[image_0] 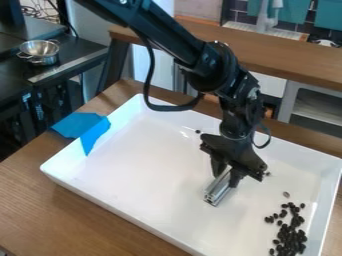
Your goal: Sweep into pile
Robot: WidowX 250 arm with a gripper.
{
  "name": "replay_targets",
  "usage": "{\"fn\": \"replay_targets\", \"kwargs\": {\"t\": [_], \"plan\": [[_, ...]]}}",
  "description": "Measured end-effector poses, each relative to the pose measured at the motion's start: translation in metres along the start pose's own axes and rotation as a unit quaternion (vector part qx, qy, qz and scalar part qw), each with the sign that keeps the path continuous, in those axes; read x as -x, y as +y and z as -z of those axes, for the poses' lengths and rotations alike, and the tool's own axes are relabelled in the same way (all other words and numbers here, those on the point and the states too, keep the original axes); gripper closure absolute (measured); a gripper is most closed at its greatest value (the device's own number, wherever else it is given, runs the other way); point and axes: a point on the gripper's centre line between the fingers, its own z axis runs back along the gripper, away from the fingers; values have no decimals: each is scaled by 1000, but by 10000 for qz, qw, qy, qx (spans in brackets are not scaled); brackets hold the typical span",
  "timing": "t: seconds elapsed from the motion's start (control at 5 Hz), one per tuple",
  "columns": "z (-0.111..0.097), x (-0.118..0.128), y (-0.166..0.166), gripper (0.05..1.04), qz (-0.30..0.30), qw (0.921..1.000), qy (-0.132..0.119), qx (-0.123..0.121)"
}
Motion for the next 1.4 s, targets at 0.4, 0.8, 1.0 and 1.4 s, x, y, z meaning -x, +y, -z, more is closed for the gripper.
{"fn": "replay_targets", "kwargs": {"t": [0.4, 0.8, 1.0, 1.4], "plan": [[-3, 8, -37, 723, 736, 9961, 72, 481], [-14, 23, -71, 723, 980, 9917, 371, 739], [-28, 20, -69, 723, 1001, 9925, 162, 685], [-29, 13, 34, 723, 236, 9996, -179, -40]]}}
